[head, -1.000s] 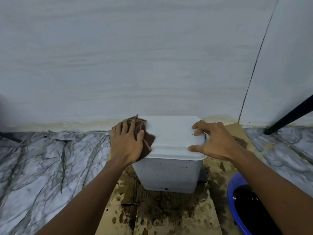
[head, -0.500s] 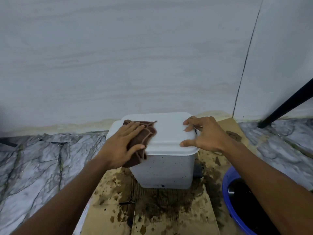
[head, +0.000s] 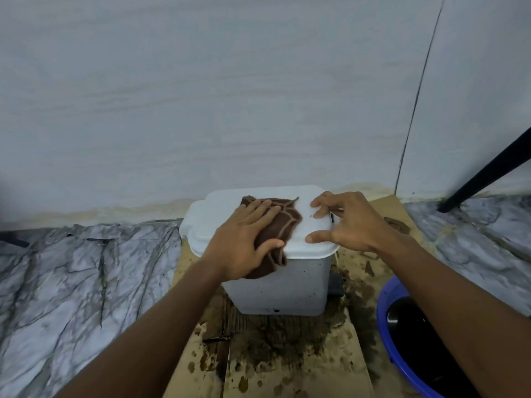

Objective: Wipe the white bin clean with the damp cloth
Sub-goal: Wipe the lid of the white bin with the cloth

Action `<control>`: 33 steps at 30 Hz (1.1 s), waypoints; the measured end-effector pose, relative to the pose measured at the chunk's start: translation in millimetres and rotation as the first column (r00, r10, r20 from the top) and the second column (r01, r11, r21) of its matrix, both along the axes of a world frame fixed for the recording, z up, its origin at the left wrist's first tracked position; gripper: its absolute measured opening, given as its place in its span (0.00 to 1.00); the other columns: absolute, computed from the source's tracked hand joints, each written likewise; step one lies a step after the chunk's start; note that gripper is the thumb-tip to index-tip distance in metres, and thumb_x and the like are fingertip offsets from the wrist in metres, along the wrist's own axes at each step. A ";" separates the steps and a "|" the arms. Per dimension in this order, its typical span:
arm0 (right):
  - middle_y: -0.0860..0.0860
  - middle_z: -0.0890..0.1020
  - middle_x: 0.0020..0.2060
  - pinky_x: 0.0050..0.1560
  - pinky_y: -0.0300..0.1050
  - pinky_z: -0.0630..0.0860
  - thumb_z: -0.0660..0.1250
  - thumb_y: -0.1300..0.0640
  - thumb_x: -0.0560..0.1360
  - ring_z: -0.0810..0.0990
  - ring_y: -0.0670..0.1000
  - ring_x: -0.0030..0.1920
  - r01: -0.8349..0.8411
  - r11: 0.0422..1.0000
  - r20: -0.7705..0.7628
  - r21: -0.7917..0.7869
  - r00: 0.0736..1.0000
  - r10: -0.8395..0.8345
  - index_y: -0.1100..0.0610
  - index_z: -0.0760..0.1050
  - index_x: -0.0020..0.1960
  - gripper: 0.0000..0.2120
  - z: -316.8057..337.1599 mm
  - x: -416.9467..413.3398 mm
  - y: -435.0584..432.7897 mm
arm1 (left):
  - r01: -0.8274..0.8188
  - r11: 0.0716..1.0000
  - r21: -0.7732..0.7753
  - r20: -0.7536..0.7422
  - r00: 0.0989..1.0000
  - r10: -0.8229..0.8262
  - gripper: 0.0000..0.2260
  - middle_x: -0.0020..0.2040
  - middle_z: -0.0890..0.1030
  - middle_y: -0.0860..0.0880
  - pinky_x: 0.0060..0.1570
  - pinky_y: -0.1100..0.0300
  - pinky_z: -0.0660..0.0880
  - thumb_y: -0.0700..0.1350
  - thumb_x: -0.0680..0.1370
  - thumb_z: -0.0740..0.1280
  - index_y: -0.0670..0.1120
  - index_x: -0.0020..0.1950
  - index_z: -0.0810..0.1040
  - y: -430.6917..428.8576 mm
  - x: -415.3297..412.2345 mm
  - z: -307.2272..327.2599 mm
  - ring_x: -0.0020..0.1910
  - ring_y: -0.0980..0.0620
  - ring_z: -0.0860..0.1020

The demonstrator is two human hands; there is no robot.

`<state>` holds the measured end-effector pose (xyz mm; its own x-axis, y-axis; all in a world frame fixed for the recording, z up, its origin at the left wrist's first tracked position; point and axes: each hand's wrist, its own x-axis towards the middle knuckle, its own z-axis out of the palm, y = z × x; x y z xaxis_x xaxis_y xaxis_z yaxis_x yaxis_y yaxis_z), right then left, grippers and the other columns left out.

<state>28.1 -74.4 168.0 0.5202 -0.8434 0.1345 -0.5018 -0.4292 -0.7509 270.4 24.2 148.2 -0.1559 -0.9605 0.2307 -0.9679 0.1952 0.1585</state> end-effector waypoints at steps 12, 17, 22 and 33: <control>0.42 0.81 0.55 0.61 0.53 0.78 0.85 0.46 0.56 0.80 0.48 0.57 -0.005 1.000 0.025 -0.005 1.000 0.006 0.52 0.81 0.44 0.21 -2.4 0.0 -1.7 | -0.157 0.987 -0.034 0.058 0.986 0.159 0.38 0.82 0.58 0.48 0.80 0.49 0.44 0.72 0.79 0.48 0.51 0.82 0.56 7.3 5.3 -2.7 0.82 0.48 0.52; 0.44 0.82 0.56 0.60 0.52 0.78 0.84 0.45 0.57 0.79 0.48 0.58 0.001 0.998 -0.002 -0.055 1.000 -0.001 0.53 0.83 0.50 0.26 -0.2 0.8 1.3 | -0.108 0.994 0.015 0.116 0.988 0.105 0.37 0.83 0.51 0.51 0.80 0.51 0.42 0.73 0.79 0.42 0.55 0.83 0.49 -7.4 -23.1 -1.0 0.82 0.51 0.46; 0.41 0.82 0.55 0.60 0.50 0.78 0.85 0.45 0.54 0.80 0.45 0.58 0.007 1.000 0.040 0.004 0.999 -0.007 0.50 0.82 0.43 0.21 -0.5 -0.1 1.1 | -0.059 0.997 0.047 0.019 0.998 0.059 0.33 0.83 0.54 0.55 0.80 0.54 0.46 0.70 0.79 0.51 0.58 0.82 0.55 8.9 24.7 3.7 0.82 0.54 0.49; 0.43 0.82 0.53 0.59 0.46 0.78 0.84 0.48 0.58 0.80 0.46 0.55 0.006 1.000 0.042 -0.018 0.999 -0.005 0.49 0.80 0.52 0.26 -3.0 0.6 2.6 | -0.134 0.991 -0.020 0.080 0.988 0.135 0.39 0.82 0.59 0.47 0.80 0.48 0.46 0.72 0.78 0.46 0.49 0.82 0.58 3.7 19.2 -2.7 0.82 0.48 0.53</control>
<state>28.7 -71.8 165.1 0.5088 -0.8436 0.1715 -0.4726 -0.4403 -0.7634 289.6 28.0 145.5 -0.0445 -0.9706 0.2365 -0.9950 0.0641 0.0762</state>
